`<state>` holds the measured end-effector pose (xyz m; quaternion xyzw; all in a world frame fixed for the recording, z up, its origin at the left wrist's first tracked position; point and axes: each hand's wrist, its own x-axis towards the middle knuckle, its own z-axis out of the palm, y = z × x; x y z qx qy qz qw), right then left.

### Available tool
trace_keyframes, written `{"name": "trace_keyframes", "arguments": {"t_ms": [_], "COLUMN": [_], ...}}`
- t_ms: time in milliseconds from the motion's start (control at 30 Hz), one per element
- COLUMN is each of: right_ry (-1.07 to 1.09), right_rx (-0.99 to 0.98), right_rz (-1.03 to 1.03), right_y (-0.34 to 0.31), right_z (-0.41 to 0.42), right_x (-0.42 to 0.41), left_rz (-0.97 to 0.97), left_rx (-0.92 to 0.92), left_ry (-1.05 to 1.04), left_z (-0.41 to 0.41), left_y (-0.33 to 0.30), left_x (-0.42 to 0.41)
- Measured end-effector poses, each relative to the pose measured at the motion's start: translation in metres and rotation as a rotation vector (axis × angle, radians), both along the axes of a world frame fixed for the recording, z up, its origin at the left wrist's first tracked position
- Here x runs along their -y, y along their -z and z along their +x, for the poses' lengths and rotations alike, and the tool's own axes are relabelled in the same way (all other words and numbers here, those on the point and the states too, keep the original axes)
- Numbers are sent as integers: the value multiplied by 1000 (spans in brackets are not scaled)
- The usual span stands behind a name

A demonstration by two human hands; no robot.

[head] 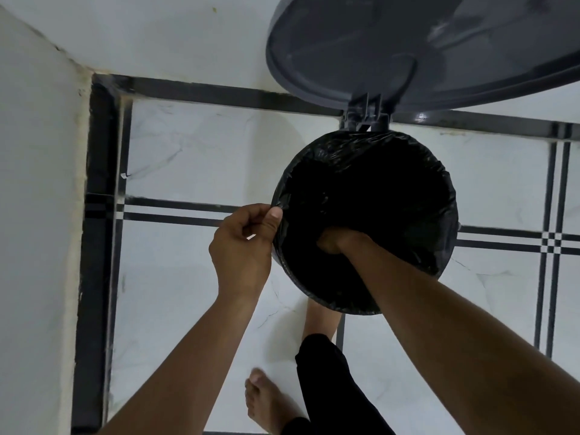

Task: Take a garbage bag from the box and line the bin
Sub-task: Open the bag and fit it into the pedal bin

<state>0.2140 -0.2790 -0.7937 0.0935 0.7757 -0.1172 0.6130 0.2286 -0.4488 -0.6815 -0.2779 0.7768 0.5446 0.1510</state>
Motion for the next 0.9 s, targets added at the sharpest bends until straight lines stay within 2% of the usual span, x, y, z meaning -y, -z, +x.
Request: {"name": "trace_keyframes", "arguments": {"t_ms": [67,233,433,500,633,733,900], "right_ry": [19,70,-169,-174,-33,95,57], "right_rx": [36,-46,-156,-181,-69,-24,-91], "right_rz": [18,57,147,117,-43,-17,4], "right_y": [13,6,-36,-42,-18,11,14], "right_z": [-2,-9,5,7,-1,-3,-6], "right_x": [-4,-9,-22,-19,-4,-6,-11], "left_rz": [3,22,23,32,40,66,90], "left_rx": [-1,11,23,15,-7,-26,-23], "left_ry": [-6,-8,-5,-7,-7,-10,-16], "left_z": [0,0,-1,-1,2,3,3], "left_y": [2,3,-2,-1,5,8,8], "left_x": [0,2,0,0,2,2,2]}}
